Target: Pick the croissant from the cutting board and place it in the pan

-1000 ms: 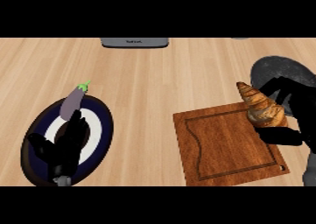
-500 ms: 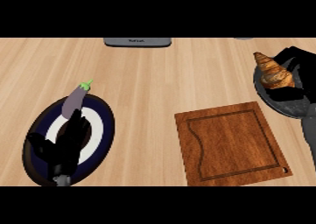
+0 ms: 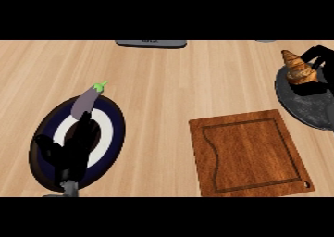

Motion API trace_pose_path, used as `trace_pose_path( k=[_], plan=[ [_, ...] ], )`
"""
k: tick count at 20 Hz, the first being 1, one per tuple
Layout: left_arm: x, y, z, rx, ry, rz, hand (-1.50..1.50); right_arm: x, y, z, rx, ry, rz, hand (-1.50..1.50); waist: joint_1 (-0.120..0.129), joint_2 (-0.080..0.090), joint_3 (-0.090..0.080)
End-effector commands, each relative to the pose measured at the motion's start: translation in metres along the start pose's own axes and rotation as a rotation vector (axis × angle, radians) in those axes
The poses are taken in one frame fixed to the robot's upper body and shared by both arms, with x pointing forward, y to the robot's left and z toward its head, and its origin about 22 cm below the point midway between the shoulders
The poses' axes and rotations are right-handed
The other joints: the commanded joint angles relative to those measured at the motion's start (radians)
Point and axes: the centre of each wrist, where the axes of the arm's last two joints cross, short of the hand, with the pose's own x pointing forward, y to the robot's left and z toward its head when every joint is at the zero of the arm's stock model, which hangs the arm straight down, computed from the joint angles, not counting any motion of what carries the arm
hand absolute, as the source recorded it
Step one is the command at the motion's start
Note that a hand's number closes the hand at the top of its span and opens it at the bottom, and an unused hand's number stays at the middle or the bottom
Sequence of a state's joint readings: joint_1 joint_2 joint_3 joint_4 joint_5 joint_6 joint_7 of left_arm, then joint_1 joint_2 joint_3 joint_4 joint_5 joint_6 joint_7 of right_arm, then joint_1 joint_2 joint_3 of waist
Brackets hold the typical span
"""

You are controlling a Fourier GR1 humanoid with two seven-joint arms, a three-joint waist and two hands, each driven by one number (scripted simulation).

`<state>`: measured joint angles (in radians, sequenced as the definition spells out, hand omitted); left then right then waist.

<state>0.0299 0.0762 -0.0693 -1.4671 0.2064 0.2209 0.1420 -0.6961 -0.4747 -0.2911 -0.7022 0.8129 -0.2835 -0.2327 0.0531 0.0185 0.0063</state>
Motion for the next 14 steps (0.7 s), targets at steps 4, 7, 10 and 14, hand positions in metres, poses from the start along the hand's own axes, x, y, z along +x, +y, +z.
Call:
trace_pose_path(
  k=[4, 7, 10, 14],
  plan=[
    [0.000, 0.002, -0.007, -0.034, 0.004, -0.004, 0.00, -0.035, -0.009, -0.006, 0.188, 0.155, 0.133, -1.50, 0.043, 0.022, -0.002],
    [0.000, -0.017, -0.008, -0.049, 0.013, 0.008, 0.00, -0.030, 0.007, -0.004, 0.147, 0.111, 0.113, -1.50, 0.042, 0.025, 0.000],
    [-0.012, -0.003, -0.005, -0.020, -0.002, -0.019, 0.00, -0.035, -0.004, -0.009, 0.131, 0.066, 0.057, -1.50, 0.032, 0.018, 0.000],
    [-0.003, -0.006, -0.006, -0.036, 0.003, -0.012, 0.00, -0.028, -0.005, -0.015, 0.076, 0.014, -0.230, -1.50, 0.030, 0.020, 0.004]
  ],
)
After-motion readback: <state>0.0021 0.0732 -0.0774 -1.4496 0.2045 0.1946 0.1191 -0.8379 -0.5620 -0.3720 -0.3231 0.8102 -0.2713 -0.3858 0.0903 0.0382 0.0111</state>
